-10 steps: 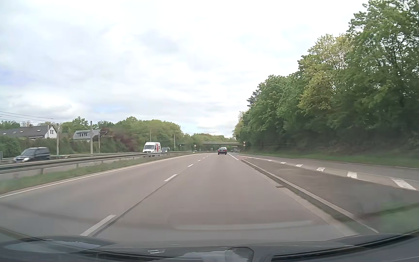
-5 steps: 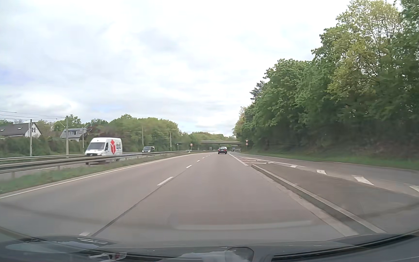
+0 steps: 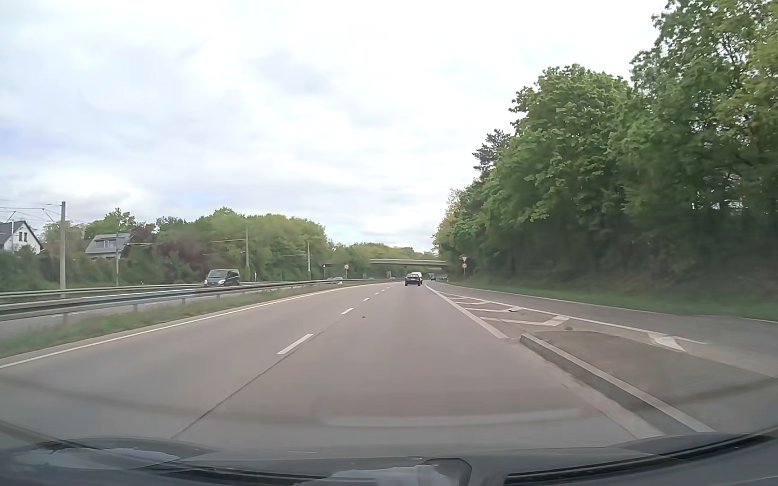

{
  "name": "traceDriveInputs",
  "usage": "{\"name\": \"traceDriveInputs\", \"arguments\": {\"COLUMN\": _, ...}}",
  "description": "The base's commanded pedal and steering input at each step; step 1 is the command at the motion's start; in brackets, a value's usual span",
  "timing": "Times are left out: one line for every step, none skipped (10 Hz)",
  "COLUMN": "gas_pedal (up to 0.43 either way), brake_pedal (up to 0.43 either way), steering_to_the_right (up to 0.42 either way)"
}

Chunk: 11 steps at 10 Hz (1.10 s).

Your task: Follow the waypoints while adhering to traffic rules and regulations

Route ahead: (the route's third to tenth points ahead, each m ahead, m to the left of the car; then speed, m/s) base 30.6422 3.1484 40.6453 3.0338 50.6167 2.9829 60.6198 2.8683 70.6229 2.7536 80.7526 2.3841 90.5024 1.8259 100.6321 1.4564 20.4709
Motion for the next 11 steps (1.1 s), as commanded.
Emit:
{"name": "traceDriveInputs", "arguments": {"gas_pedal": 0.138, "brake_pedal": 0.0, "steering_to_the_right": 0.001}}
{"name": "traceDriveInputs", "arguments": {"gas_pedal": 0.138, "brake_pedal": 0.0, "steering_to_the_right": 0.001}}
{"name": "traceDriveInputs", "arguments": {"gas_pedal": 0.13, "brake_pedal": 0.0, "steering_to_the_right": 0.001}}
{"name": "traceDriveInputs", "arguments": {"gas_pedal": 0.13, "brake_pedal": 0.0, "steering_to_the_right": 0.001}}
{"name": "traceDriveInputs", "arguments": {"gas_pedal": 0.13, "brake_pedal": 0.0, "steering_to_the_right": 0.001}}
{"name": "traceDriveInputs", "arguments": {"gas_pedal": 0.13, "brake_pedal": 0.0, "steering_to_the_right": 0.002}}
{"name": "traceDriveInputs", "arguments": {"gas_pedal": 0.13, "brake_pedal": 0.0, "steering_to_the_right": 0.002}}
{"name": "traceDriveInputs", "arguments": {"gas_pedal": 0.13, "brake_pedal": 0.0, "steering_to_the_right": 0.002}}
{"name": "traceDriveInputs", "arguments": {"gas_pedal": 0.13, "brake_pedal": 0.0, "steering_to_the_right": 0.002}}
{"name": "traceDriveInputs", "arguments": {"gas_pedal": 0.118, "brake_pedal": 0.0, "steering_to_the_right": 0.002}}
{"name": "traceDriveInputs", "arguments": {"gas_pedal": 0.118, "brake_pedal": 0.0, "steering_to_the_right": 0.002}}
